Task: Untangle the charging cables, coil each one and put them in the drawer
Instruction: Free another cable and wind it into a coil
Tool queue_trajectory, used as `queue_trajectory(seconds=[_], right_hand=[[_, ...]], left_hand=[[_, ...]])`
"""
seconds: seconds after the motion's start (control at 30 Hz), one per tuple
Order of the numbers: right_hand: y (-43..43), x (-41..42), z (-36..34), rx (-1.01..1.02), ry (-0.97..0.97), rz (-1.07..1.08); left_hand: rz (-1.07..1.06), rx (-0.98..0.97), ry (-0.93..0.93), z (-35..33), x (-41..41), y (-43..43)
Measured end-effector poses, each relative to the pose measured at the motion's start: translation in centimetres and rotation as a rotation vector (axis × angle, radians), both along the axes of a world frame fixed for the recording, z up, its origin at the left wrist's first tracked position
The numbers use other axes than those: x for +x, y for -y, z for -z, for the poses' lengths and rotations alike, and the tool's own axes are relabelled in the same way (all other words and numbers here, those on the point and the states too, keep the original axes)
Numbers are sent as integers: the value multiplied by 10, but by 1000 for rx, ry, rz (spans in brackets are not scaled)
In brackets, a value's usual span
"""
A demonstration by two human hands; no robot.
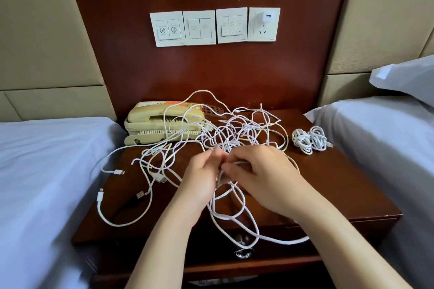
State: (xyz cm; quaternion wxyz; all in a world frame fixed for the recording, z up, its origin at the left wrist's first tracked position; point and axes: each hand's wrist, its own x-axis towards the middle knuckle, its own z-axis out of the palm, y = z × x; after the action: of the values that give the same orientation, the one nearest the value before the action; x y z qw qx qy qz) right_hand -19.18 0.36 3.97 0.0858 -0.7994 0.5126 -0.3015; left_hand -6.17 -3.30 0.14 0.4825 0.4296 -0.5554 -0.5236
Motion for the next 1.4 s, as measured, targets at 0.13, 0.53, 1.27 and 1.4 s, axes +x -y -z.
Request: queue_trajectory(seconds=[0.13, 0.53, 1.27, 1.4], right_hand=[[5, 1, 5, -45, 107, 17], [24, -2, 17, -17, 220, -12], [24, 29, 35, 283, 98, -211], [15, 31, 32, 232, -48, -256]], left_hand=[[64, 83, -73, -7, -9, -7], [230, 323, -276, -9, -1, -22], [82, 345, -747, -16, 31, -8], [-28, 322, -752, -19, 35, 0]])
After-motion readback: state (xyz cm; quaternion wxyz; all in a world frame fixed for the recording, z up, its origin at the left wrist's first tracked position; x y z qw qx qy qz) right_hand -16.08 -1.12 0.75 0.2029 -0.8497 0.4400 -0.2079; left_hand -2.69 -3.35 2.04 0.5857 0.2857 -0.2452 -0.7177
